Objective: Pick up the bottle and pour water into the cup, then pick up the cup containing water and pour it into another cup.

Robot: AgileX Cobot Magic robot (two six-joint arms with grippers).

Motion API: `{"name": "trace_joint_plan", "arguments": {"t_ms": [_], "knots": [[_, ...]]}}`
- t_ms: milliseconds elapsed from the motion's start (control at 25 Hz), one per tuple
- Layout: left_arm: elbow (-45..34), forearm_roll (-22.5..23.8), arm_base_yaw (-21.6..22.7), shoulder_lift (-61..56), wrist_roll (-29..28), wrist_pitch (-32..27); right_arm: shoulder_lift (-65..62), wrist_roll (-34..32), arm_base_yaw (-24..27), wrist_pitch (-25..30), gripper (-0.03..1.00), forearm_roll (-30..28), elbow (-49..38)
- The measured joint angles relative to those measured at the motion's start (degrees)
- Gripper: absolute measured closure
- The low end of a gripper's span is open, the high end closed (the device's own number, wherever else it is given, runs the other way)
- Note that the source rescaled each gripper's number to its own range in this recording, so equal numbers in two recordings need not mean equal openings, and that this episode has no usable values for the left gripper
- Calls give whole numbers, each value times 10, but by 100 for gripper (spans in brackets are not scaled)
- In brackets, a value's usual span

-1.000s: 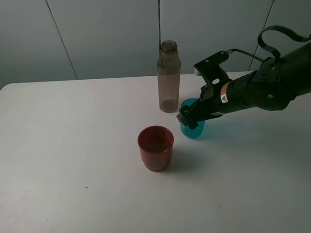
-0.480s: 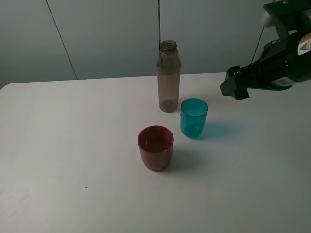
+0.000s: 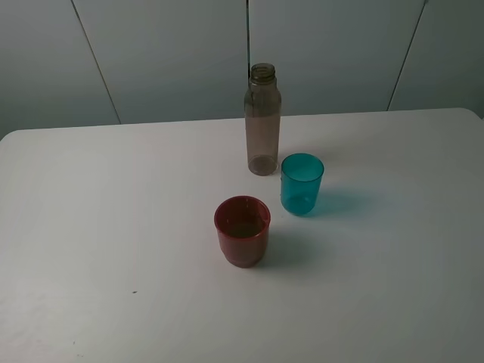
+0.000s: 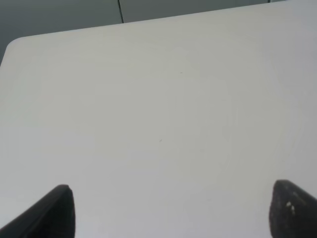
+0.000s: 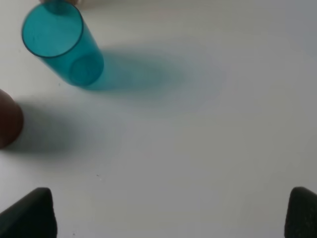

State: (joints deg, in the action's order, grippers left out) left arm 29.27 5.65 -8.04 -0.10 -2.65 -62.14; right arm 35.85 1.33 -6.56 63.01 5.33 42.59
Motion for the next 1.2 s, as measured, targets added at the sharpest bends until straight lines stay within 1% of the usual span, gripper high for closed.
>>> {"name": "trace_joint_plan", "arguments": {"t_ms": [40,240,480,560,680,920,1200], "knots": [[0,0,0,0,0,0,-32,0,0,7,-3,-1,0],[0,0,0,0,0,0,-164,0,0,8,-3,-17,-9],[0,0,0,0,0,0,-306,8,0,-6,-3,0,-114],[0,0,0,0,0,0,-342,15,0,-2,-3,0,-131],[0,0,0,0,0,0,-357,18,0,-2,-3,-1,-132],[0,0,0,0,0,0,-359,-2,0,-2,-3,-17,-132],[0,0,0,0,0,0,-359,-4,0,-2,-3,-17,-132]]}}
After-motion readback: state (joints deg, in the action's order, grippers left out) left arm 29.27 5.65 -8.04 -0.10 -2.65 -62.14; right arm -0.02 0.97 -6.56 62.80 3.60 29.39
